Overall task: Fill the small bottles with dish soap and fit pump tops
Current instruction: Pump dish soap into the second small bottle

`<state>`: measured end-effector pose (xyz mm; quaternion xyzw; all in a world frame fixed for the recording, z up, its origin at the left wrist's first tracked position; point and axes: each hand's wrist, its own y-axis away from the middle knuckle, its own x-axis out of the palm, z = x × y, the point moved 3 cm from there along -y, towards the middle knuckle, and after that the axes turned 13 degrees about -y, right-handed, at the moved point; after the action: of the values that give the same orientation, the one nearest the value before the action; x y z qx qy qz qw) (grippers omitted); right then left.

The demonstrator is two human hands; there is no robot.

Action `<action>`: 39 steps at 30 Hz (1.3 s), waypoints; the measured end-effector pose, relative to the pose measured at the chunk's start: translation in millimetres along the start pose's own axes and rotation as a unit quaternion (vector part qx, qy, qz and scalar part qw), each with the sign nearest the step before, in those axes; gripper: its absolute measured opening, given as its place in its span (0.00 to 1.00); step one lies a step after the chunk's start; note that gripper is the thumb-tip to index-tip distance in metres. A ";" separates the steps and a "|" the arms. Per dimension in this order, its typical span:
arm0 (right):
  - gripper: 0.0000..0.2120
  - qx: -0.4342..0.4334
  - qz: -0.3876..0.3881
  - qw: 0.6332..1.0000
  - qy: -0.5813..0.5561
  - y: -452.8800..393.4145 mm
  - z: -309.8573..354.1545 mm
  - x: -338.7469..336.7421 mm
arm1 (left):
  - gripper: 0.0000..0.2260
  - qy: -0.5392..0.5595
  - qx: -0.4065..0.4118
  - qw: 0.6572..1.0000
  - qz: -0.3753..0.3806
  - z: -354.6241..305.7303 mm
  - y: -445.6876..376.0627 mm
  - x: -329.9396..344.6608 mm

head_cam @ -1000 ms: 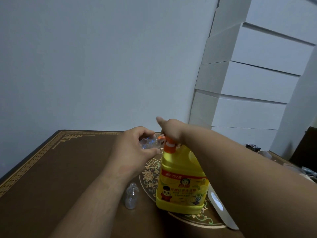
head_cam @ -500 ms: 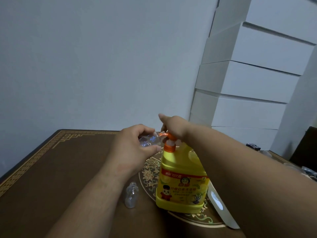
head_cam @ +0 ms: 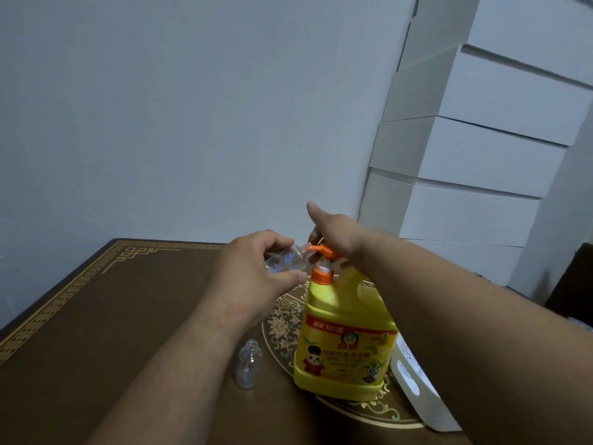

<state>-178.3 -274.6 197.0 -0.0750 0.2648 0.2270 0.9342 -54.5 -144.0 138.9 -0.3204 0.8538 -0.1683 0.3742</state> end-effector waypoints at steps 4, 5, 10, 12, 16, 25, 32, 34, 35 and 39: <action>0.16 0.021 0.067 0.994 0.087 0.2 1.7 13.7 | 0.20 -0.013 -0.007 1.000 0.009 2.2 0.6 0.8; 0.20 0.057 0.079 0.990 0.099 -1.7 -0.1 17.6 | 0.19 -0.021 -0.008 1.000 0.017 2.6 1.3 1.5; 0.11 0.012 0.058 0.994 0.087 -0.7 1.9 12.9 | 0.20 -0.031 -0.003 0.999 0.016 -0.9 2.7 1.4; 0.24 0.000 0.018 1.000 0.023 3.0 2.1 4.8 | 0.21 -0.024 0.000 1.000 0.006 -3.3 2.6 -0.2; 0.20 0.000 0.030 0.999 0.040 4.7 2.4 9.7 | 0.21 -0.030 0.008 1.000 -0.001 -5.2 3.2 0.3; 0.24 0.002 0.035 0.999 0.041 6.2 4.7 8.8 | 0.21 -0.031 -0.003 1.000 0.002 -2.8 2.5 2.4; 0.31 0.010 0.091 0.965 0.246 2.7 5.8 18.1 | 0.22 -0.044 -0.005 0.999 0.008 2.6 1.5 7.8; 0.30 0.001 0.094 0.957 0.274 -0.2 6.3 19.9 | 0.21 -0.049 -0.010 0.999 0.013 4.4 1.9 9.6; 0.27 -0.008 0.093 0.958 0.271 -3.3 4.9 19.6 | 0.21 -0.047 -0.010 0.999 0.011 4.5 1.7 9.5; 0.24 -0.007 0.012 0.996 0.087 -3.0 0.9 5.7 | 0.21 -0.030 0.005 0.999 -0.008 -0.9 1.6 5.9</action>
<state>-172.2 -274.9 194.8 -0.0980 0.3440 0.2323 0.9045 -58.9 -146.8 135.5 -0.3307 0.8385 -0.1660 0.4000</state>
